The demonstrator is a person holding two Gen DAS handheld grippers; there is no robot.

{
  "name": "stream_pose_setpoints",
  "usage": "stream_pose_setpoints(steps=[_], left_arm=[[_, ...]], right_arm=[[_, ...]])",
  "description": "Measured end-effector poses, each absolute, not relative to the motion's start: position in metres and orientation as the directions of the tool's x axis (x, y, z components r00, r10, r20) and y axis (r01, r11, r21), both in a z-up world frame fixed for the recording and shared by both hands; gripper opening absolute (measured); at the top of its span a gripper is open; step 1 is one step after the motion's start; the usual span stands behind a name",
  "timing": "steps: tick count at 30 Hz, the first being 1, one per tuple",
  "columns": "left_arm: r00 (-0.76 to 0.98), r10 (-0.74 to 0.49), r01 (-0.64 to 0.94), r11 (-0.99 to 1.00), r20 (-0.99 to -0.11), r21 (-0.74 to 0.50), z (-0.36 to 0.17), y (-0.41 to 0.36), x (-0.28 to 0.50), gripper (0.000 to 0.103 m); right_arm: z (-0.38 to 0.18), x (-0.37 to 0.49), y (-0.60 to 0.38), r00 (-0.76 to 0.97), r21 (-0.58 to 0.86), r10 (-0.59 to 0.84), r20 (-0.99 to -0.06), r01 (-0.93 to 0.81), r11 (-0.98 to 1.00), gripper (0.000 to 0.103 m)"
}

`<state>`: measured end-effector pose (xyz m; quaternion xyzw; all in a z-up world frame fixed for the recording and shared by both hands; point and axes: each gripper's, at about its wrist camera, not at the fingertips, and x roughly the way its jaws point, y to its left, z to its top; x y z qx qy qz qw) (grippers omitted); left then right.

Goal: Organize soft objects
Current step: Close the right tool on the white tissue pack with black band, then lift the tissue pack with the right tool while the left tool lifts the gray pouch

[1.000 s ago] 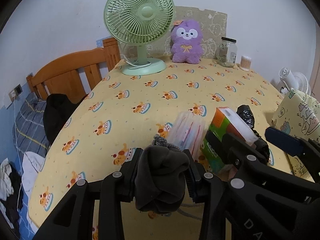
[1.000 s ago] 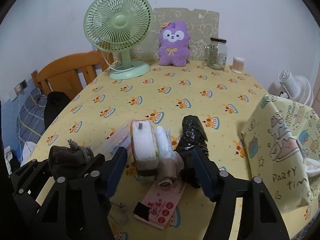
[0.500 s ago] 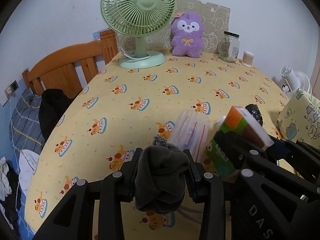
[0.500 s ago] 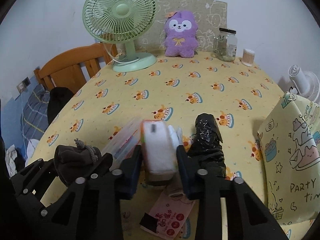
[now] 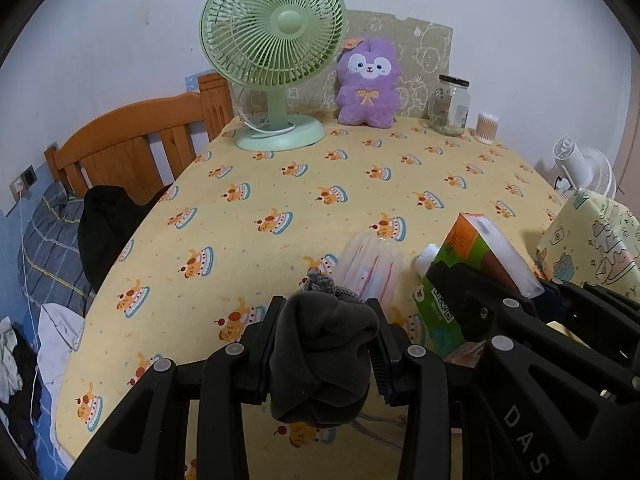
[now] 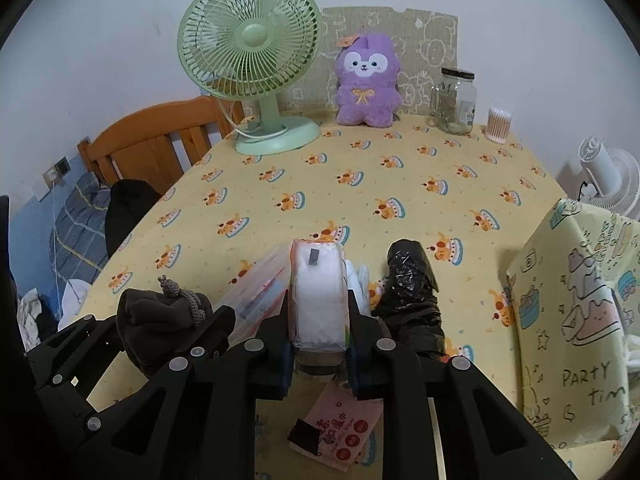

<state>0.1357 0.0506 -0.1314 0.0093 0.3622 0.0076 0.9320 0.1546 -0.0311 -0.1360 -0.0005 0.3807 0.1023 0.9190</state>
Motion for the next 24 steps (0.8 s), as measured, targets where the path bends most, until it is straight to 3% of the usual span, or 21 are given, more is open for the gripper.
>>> stream_pose_setpoints(steps=[24], left_arm=[[0.802, 0.014, -0.007, 1.0, -0.597, 0.014, -0.074, 0.03, 0.102, 0.04]], right_arm=[[-0.074, 0.117, -0.054, 0.773, 0.059, 0.191, -0.606, -0.195, 0.979, 0.023]])
